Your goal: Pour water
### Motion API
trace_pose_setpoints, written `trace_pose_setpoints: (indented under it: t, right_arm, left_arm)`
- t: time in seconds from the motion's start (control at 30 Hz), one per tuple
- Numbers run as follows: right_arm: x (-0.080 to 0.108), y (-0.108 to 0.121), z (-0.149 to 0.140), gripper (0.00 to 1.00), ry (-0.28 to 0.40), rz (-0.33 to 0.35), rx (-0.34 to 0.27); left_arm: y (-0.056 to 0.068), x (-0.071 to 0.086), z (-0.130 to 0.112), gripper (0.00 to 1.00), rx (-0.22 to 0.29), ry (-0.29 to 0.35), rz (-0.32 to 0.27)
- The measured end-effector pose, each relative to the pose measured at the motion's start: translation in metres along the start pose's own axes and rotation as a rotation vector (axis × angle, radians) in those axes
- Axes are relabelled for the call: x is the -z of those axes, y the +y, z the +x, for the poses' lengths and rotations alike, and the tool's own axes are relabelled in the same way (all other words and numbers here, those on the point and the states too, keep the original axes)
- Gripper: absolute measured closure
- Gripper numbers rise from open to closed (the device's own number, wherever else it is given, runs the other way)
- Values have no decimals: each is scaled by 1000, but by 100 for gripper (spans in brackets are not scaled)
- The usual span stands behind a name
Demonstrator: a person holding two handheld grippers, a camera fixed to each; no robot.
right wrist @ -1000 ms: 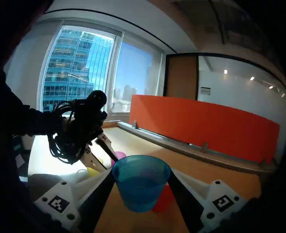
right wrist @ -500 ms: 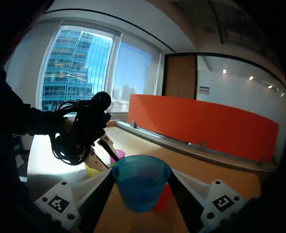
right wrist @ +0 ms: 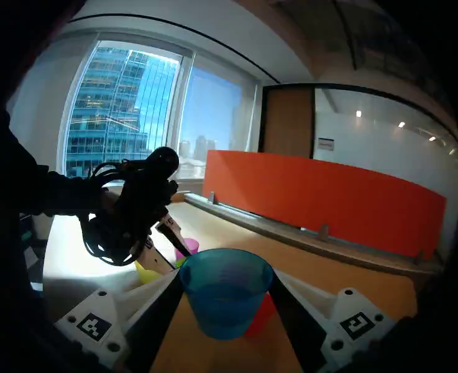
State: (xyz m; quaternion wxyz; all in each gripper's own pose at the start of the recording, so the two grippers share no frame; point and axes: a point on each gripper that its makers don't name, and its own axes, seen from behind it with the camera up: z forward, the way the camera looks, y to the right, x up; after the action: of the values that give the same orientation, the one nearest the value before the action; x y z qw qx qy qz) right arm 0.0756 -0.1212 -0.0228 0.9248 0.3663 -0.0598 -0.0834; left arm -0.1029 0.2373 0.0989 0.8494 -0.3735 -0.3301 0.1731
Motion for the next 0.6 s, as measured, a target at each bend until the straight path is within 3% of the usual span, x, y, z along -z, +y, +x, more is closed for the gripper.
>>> trace_pose_setpoints:
  t: [0.2, 0.6]
  right_arm:
    - [1, 1, -1, 8, -2, -3, 2]
    - [3, -1, 2, 7, -3, -5, 7]
  left_arm:
    - [1, -2, 1, 12, 15, 9, 0]
    - [9, 9, 14, 13, 38, 65, -23]
